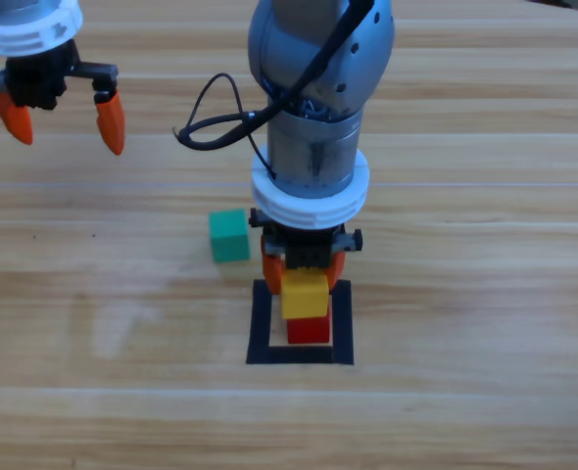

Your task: Stack the blocks in the rectangular block: red at the bottom, yellow in the middle, green on top

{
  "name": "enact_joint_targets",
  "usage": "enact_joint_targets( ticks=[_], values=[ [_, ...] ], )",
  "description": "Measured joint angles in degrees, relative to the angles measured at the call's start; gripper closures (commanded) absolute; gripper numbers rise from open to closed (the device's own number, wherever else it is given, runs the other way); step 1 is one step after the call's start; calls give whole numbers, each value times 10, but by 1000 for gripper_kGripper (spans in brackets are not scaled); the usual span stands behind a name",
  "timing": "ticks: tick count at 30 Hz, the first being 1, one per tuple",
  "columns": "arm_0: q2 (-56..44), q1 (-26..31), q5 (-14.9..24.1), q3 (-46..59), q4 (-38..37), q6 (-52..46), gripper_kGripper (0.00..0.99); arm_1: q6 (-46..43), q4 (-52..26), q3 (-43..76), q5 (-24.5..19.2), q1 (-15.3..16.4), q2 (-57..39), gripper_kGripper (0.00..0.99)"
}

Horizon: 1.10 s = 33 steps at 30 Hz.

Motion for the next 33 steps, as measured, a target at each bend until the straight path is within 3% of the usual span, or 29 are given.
enact_joint_targets(
  ticks=[29,30,31,32,33],
  values=[
    [0,0,0,6,-15,1,21,0,4,0,-20,0,10,990],
    [0,0,0,7,-15,1,21,0,4,0,-20,0,10,956],
    [0,0,0,7,-15,1,21,0,4,-1,-20,0,11,817],
    [0,0,0,7,-15,1,21,0,4,-2,-20,0,12,570],
    [0,0,0,7,-15,1,21,0,4,-5,-20,0,13,211]
  ],
)
